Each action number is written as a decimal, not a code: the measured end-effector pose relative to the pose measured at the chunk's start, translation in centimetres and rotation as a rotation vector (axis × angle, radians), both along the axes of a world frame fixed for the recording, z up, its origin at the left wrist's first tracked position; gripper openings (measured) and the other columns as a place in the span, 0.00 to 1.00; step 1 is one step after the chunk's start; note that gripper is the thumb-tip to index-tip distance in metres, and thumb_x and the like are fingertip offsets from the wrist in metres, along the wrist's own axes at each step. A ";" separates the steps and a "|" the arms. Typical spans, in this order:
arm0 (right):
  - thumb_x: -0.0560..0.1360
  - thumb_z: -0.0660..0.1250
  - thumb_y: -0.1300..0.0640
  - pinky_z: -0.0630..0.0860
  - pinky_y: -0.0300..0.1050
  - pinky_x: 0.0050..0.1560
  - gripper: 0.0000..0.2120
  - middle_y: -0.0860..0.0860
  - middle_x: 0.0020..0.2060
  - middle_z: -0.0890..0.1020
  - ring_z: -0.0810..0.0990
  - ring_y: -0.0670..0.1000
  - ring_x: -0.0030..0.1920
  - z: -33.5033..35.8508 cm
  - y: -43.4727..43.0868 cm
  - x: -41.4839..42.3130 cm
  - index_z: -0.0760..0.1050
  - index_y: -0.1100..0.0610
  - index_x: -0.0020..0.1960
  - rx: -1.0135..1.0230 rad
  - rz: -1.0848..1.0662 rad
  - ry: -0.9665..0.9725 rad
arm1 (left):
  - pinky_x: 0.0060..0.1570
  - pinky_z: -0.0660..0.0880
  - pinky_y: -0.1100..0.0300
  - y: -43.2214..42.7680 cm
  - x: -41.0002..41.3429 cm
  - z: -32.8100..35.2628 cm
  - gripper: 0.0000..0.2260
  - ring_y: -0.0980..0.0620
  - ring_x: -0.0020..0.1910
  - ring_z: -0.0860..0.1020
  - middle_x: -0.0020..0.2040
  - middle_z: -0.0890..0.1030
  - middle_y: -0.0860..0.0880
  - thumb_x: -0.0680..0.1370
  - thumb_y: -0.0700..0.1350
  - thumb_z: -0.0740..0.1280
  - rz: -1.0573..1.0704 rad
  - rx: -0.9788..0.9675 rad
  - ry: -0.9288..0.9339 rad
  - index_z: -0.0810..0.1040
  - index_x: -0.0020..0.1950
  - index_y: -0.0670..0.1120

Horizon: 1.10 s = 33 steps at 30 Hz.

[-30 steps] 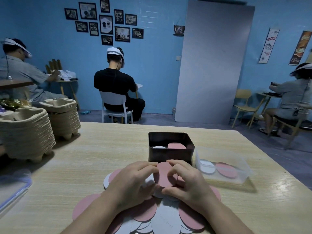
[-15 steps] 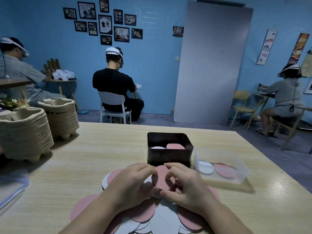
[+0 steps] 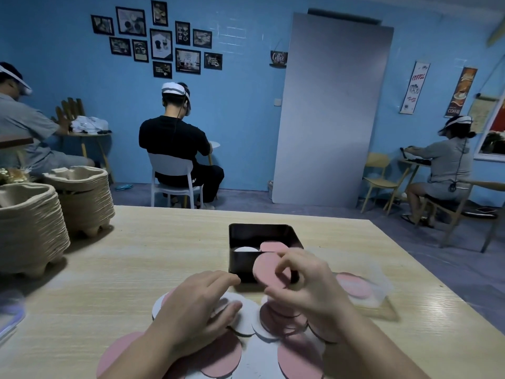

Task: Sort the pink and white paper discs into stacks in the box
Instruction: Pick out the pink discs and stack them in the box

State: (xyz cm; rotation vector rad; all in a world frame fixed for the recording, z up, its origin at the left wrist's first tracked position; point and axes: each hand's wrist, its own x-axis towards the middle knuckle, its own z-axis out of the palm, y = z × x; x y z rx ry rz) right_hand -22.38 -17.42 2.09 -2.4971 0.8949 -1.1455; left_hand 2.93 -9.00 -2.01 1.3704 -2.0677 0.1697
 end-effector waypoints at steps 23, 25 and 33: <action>0.62 0.76 0.35 0.75 0.48 0.46 0.21 0.42 0.38 0.80 0.77 0.48 0.44 3.2 -10.2 1.8 0.76 0.49 0.41 0.167 -0.391 0.214 | 0.53 0.72 0.58 -0.3 0.1 0.1 0.14 0.57 0.52 0.75 0.51 0.77 0.61 0.80 0.62 0.57 0.050 0.131 -0.009 0.75 0.58 0.57; 0.60 0.76 0.34 0.76 0.47 0.44 0.21 0.43 0.38 0.80 0.78 0.46 0.43 3.1 -10.3 1.8 0.76 0.49 0.40 0.171 -0.388 0.193 | 0.53 0.72 0.58 -0.2 0.0 0.1 0.13 0.57 0.51 0.74 0.51 0.77 0.61 0.80 0.62 0.57 0.047 0.130 -0.009 0.74 0.57 0.57; 0.68 0.76 0.37 0.74 0.48 0.45 0.17 0.41 0.39 0.80 0.77 0.48 0.46 2.9 -10.4 1.3 0.77 0.48 0.41 0.084 -0.389 0.229 | 0.53 0.73 0.58 -0.1 -0.1 0.2 0.11 0.57 0.51 0.75 0.51 0.78 0.60 0.80 0.60 0.59 0.045 0.104 -0.015 0.75 0.56 0.57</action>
